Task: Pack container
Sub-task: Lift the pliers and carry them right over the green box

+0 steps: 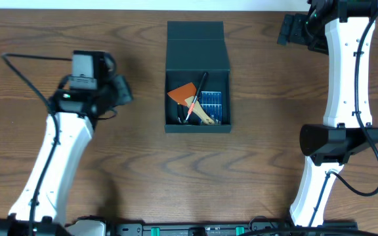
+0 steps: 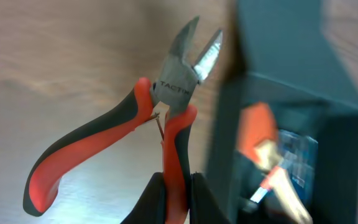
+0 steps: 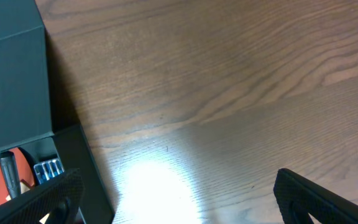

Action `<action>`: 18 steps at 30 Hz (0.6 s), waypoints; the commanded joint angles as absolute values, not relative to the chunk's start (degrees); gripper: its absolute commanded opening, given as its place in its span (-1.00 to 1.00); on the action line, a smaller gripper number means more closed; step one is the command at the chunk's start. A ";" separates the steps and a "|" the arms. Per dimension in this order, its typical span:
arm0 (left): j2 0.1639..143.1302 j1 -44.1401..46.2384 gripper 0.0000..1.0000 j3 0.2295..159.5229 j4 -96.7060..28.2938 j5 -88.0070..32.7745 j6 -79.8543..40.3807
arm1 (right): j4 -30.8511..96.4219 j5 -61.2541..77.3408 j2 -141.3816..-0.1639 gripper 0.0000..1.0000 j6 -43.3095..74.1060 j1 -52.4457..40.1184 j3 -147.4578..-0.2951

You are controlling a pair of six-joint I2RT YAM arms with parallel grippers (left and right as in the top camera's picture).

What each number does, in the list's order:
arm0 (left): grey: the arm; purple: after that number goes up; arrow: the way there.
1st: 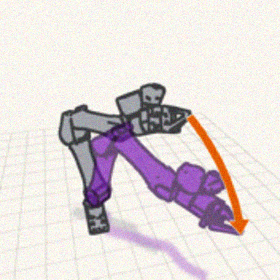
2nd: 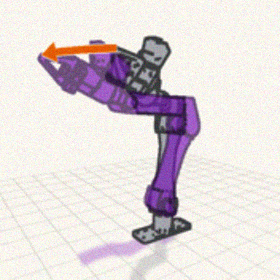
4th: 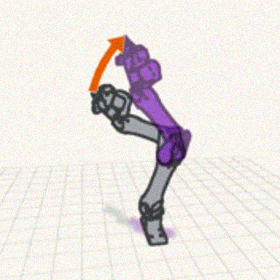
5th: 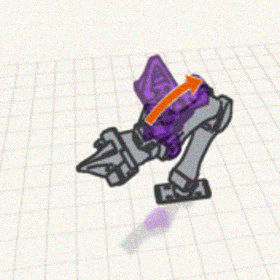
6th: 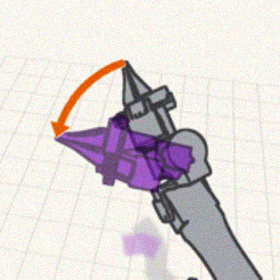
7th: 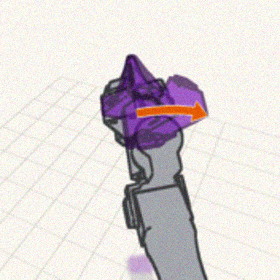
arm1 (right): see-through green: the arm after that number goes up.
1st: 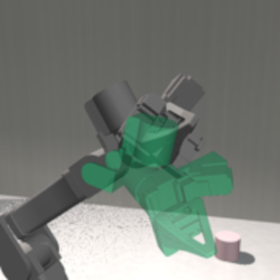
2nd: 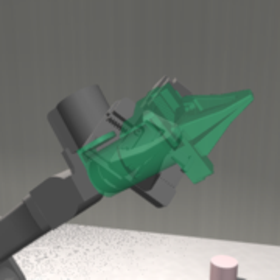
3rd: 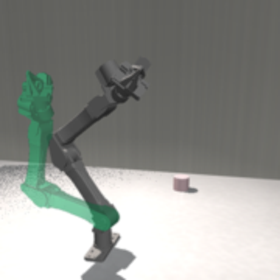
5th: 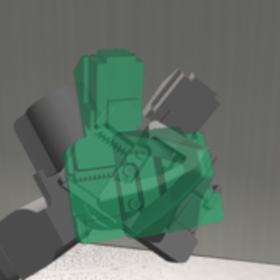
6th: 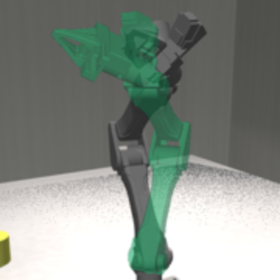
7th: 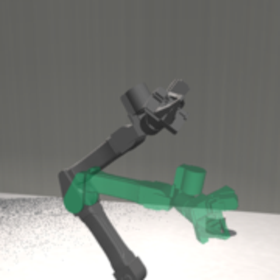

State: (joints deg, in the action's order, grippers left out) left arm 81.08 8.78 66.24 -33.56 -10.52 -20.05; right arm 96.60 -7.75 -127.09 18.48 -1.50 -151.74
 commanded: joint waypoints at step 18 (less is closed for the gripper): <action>87.13 29.39 -0.89 66.74 -24.12 -10.04 -13.43 | 96.66 -8.38 -126.87 0.99 19.05 -1.58 -152.53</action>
State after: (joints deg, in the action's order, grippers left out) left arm 84.88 29.41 66.24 -24.16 -11.20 -15.55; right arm 96.62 -7.75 -127.09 18.48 -1.50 -151.74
